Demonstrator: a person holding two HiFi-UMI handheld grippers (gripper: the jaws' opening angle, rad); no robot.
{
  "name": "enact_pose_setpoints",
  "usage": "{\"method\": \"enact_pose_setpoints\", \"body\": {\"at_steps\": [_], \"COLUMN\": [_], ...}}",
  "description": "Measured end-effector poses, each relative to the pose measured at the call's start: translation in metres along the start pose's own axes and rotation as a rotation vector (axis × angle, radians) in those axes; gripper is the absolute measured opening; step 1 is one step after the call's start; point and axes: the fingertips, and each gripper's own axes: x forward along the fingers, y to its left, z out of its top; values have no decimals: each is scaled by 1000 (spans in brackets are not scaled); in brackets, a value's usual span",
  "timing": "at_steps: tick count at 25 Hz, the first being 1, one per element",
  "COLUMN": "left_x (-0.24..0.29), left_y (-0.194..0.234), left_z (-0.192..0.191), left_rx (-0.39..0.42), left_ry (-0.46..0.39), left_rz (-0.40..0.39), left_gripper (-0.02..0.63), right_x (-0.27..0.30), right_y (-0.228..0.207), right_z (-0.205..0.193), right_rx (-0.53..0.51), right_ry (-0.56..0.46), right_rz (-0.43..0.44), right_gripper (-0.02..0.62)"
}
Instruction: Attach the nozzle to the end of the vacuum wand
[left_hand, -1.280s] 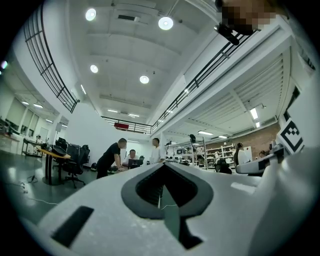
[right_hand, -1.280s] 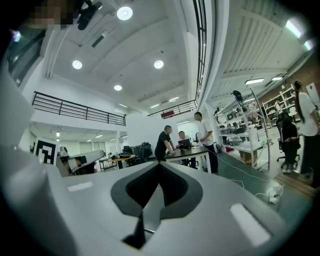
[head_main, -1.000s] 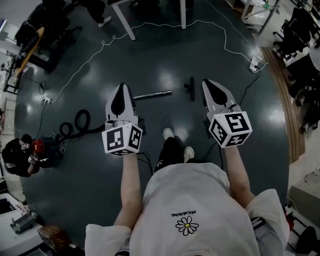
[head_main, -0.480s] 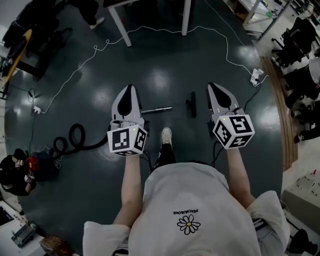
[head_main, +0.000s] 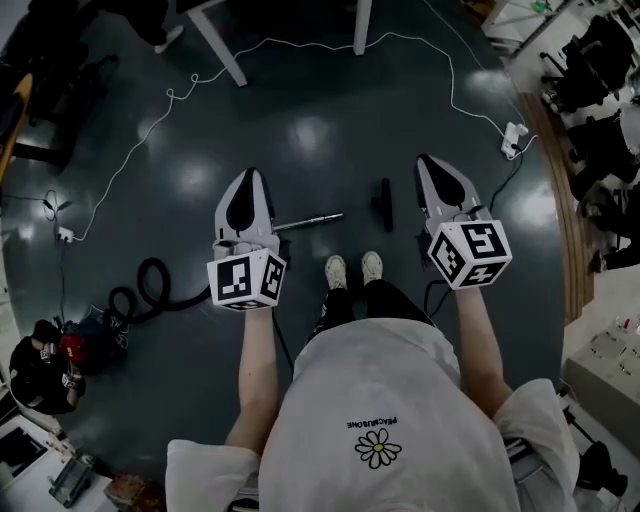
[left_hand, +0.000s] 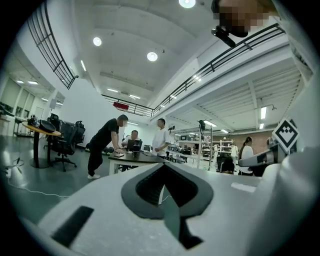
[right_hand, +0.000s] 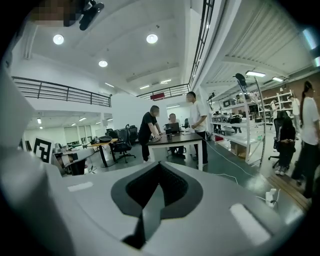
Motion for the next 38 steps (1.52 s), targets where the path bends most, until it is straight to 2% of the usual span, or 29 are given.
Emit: {"method": "enact_pose_setpoints", "body": {"at_steps": [5,7,9,11,12,13,14,16,19,22,24,26,28,29,31,33,35,38], "left_x": [28,39,46,53,55,55,54,51,53,45,32,17,9,8,3,3,6,4], "left_y": [-2,-2,-2,4,8,11,16,35,70,94,105,113,124,132,146,151,149,146], "left_z": [-28,-61,-118,-202,-255,-315,-380,-511,-684,-813,-871,-908,-932,-941,-958,-966,-967,-969], "left_rx": [10,28,43,65,81,101,125,187,311,434,525,591,648,683,771,852,860,820], "left_ry": [81,143,214,297,353,422,498,635,768,859,907,947,985,1005,1032,1027,1019,1019], "left_rz": [-20,-50,-116,-207,-264,-324,-383,-475,-567,-626,-649,-659,-648,-635,-603,-588,-602,-634], "left_gripper": [-2,10,59,115,157,200,241,245,249,250,252,252,252,252,247,216,213,213], "right_x": [36,54,74,99,112,124,135,160,196,215,223,228,238,245,253,258,262,258], "right_y": [-23,-33,-42,-55,-63,-75,-89,-124,-170,-199,-211,-222,-232,-234,-229,-221,-215,-198], "right_z": [-9,-35,-86,-162,-208,-260,-315,-433,-604,-736,-795,-834,-856,-861,-868,-869,-870,-874], "right_rx": [-29,2,37,13,-12,-40,-70,-144,-250,-361,-440,-519,-607,-648,-696,-730,-800,-899], "right_ry": [62,113,192,278,322,363,400,474,598,692,735,780,802,800,791,779,761,742], "right_rz": [48,110,206,290,326,351,364,375,436,527,557,560,542,539,566,592,605,643], "right_gripper": [5,5,5,20,92,131,144,152,176,190,206,222,216,196,198,199,198,198]}}
